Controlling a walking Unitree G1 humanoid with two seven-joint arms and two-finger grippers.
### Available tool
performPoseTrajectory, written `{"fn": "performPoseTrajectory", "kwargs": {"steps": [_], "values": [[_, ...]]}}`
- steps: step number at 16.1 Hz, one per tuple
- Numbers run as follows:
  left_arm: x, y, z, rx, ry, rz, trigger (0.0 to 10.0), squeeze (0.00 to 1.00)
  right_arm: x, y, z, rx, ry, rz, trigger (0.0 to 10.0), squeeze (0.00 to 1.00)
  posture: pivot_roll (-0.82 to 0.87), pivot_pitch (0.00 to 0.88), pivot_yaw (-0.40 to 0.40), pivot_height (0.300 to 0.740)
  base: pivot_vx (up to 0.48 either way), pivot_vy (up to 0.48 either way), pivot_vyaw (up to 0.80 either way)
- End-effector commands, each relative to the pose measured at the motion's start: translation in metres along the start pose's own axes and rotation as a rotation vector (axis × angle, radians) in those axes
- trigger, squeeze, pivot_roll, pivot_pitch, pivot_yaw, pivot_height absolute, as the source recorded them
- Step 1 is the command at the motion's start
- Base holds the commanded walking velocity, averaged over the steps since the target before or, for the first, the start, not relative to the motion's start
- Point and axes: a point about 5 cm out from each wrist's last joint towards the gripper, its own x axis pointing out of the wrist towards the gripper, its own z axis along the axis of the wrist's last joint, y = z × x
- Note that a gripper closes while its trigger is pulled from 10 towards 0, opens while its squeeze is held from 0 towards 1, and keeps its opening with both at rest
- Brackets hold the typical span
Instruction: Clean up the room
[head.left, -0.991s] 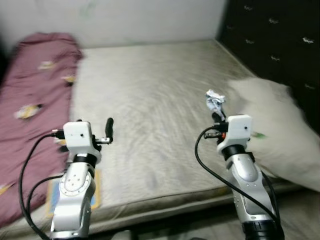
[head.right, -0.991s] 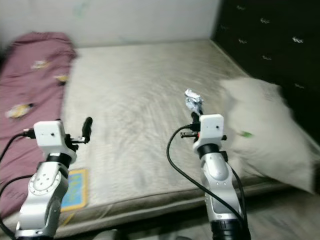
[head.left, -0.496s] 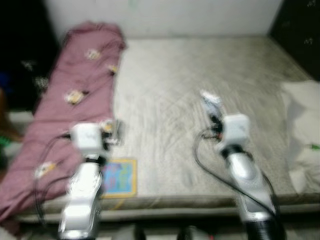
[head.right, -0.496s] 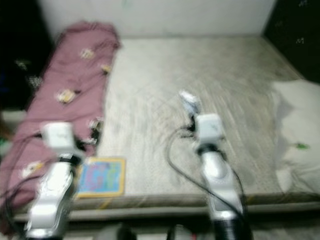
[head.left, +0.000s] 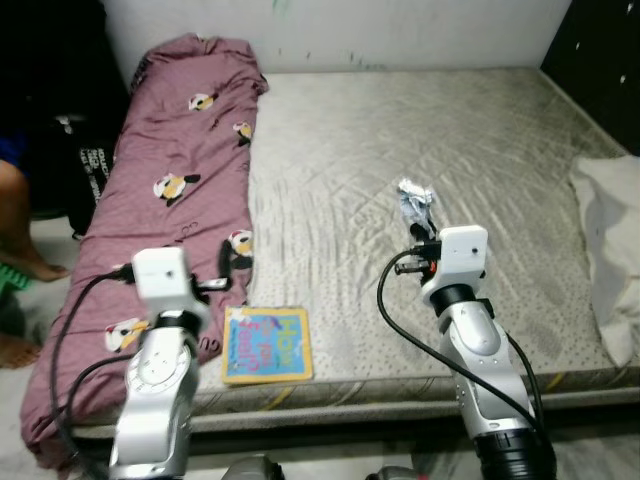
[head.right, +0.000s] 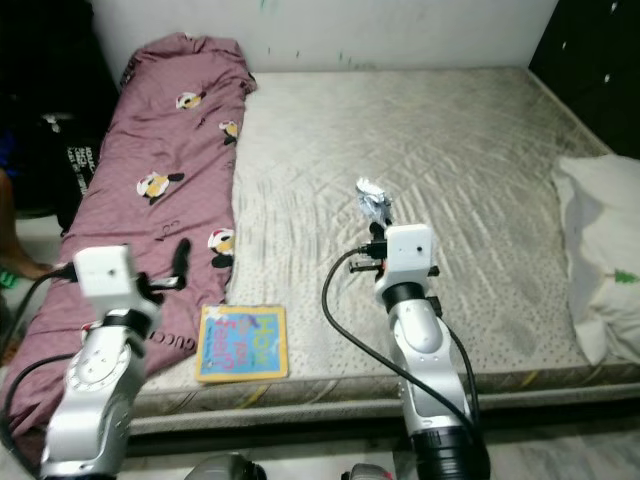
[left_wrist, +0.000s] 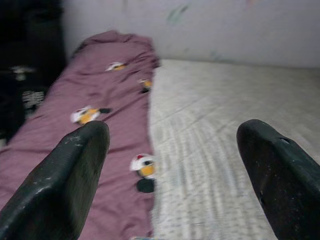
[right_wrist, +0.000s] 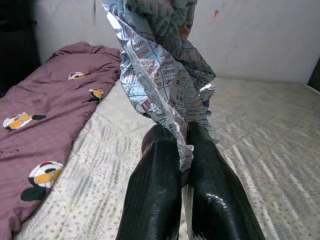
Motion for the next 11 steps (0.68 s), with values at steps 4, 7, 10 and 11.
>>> {"fn": "performPoseTrajectory", "kwargs": {"steps": [4, 7, 10, 11], "values": [[0.0038, 0.0033, 0.0036, 0.007, -0.003, 0.003, 10.0, 0.0, 0.0077, 0.0031, 0.0091, 0.0, -0.038, 0.01, 10.0, 0.0, -0.01, 0.074, 0.029, 0.74, 0.0, 0.48, 0.0], [0.0068, 0.0041, 0.0087, 0.002, -0.032, 0.015, 10.0, 0.0, 0.0111, 0.0032, 0.0113, 0.0, -0.045, 0.011, 10.0, 0.0, -0.01, 0.073, 0.026, 0.74, 0.0, 0.48, 0.0], [0.0064, 0.0042, 0.0093, 0.0, -0.031, 0.017, 10.0, 0.0, 0.0119, 0.0047, 0.0111, -0.008, -0.046, 0.017, 10.0, 0.0, -0.01, 0.071, 0.024, 0.74, 0.0, 0.48, 0.0], [0.0064, 0.0044, 0.0096, -0.001, -0.032, 0.018, 10.0, 0.0, 0.0121, 0.0047, 0.0116, -0.009, -0.049, 0.017, 10.0, 0.0, -0.01, 0.07, 0.024, 0.74, 0.0, 0.48, 0.0]]}}
